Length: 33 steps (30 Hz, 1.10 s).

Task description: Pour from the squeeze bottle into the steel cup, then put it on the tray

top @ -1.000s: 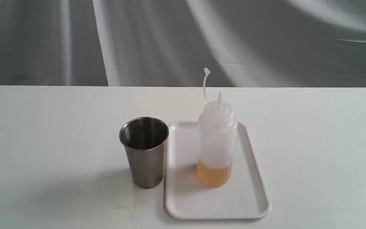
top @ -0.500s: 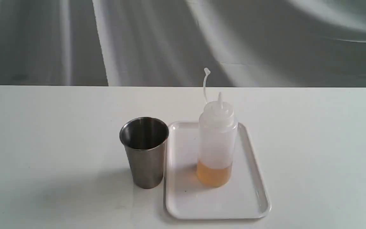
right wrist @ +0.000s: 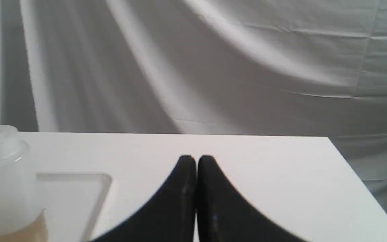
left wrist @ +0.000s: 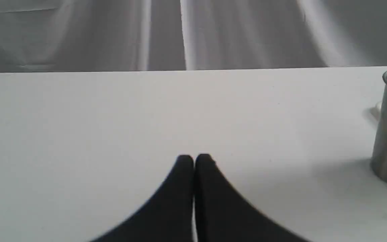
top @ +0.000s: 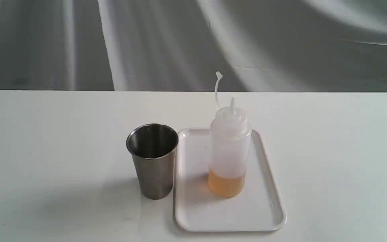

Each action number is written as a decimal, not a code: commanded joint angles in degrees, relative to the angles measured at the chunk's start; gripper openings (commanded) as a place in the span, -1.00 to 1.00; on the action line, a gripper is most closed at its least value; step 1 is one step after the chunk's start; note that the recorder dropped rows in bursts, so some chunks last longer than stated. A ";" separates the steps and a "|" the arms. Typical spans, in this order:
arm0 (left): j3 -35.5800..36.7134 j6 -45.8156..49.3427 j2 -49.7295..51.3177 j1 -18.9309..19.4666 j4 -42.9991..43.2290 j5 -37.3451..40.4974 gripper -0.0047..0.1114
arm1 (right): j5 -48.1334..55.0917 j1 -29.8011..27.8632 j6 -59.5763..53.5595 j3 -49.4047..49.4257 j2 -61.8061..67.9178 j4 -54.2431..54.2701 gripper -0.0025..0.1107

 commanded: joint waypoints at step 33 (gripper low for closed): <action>0.25 -0.05 -0.15 -0.46 -0.04 -0.53 -0.92 | 6.34 -6.84 -0.40 12.15 -9.05 4.34 -0.96</action>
